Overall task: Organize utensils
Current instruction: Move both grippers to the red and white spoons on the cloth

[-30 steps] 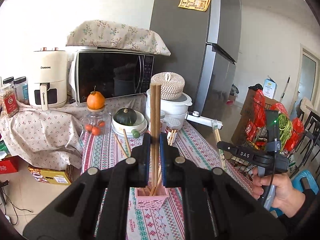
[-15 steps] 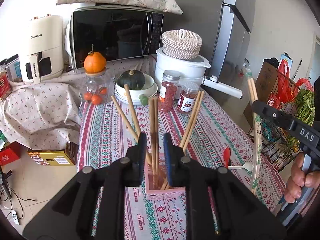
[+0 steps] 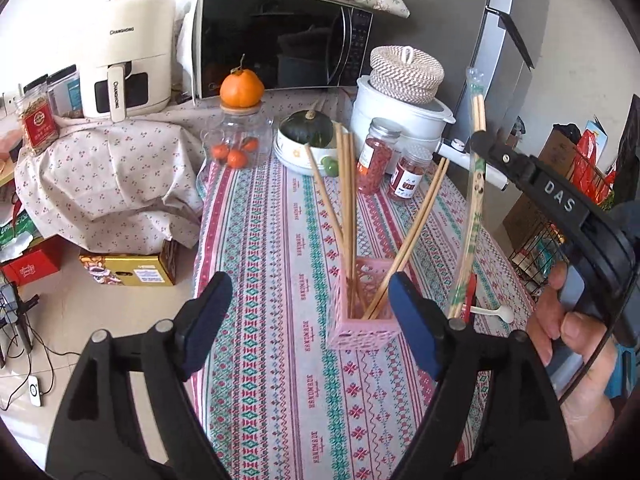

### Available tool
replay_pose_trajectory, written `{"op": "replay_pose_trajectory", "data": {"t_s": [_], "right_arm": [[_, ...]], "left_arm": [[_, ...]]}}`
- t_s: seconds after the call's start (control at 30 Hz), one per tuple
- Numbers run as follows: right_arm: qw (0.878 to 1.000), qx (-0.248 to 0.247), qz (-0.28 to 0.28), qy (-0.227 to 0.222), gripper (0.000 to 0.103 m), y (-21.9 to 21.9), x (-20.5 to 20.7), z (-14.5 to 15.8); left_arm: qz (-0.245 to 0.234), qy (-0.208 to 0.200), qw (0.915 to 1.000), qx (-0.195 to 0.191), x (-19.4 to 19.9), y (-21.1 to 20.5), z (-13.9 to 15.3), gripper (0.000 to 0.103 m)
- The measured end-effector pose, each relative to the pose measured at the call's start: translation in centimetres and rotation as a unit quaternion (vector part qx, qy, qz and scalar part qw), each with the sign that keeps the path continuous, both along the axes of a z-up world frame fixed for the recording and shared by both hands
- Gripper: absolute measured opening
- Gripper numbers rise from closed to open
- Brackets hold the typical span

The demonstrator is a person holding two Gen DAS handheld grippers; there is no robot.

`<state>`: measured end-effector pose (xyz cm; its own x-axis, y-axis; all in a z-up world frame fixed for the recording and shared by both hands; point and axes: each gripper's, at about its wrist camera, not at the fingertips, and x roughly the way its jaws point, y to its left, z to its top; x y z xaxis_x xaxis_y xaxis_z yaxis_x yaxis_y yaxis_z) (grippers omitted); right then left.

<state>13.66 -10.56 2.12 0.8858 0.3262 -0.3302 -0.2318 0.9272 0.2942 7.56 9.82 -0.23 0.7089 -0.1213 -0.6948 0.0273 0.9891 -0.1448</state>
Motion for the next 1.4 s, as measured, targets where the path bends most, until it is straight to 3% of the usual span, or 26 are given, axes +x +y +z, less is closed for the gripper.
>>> {"op": "replay_pose_trajectory", "data": {"t_s": [0.47, 0.57, 0.67, 0.73, 0.8, 0.87, 1.13, 1.4], "right_arm": [[0.992, -0.055, -0.106, -0.034, 0.005, 6.0, 2.2, -3.5], [0.993, -0.064, -0.098, -0.024, 0.005, 6.4, 2.4, -4.5], [0.997, -0.036, -0.066, 0.013, 0.006, 5.9, 2.6, -5.0], [0.998, -0.011, -0.040, 0.036, 0.011, 5.1, 2.6, -4.8], [0.999, 0.000, -0.023, 0.042, 0.031, 4.4, 2.1, -4.3], [0.999, 0.001, -0.010, 0.042, 0.042, 3.5, 1.5, -3.6], [0.996, -0.010, 0.019, 0.091, 0.056, -1.6, 0.0, -2.3], [0.986, -0.031, -0.004, 0.166, 0.065, -7.8, -0.4, -3.5]], "left_arm": [[0.017, 0.035, 0.9992, -0.011, -0.5, 2.8, -1.3, 0.081], [0.014, 0.035, 0.9993, -0.008, -0.4, 2.8, -1.4, 0.081], [0.014, 0.035, 0.9993, -0.004, -0.4, 2.9, -1.5, 0.081], [0.014, 0.037, 0.9992, -0.003, -0.4, 2.9, -1.6, 0.081], [0.012, 0.040, 0.9991, -0.005, -0.4, 2.8, -1.8, 0.081], [0.010, 0.045, 0.9989, -0.012, -0.4, 2.7, -1.9, 0.081], [-0.014, 0.074, 0.9967, -0.029, -0.4, 1.1, -2.9, 0.081], [-0.045, 0.109, 0.9928, -0.022, -0.5, -1.9, -4.3, 0.085]]}}
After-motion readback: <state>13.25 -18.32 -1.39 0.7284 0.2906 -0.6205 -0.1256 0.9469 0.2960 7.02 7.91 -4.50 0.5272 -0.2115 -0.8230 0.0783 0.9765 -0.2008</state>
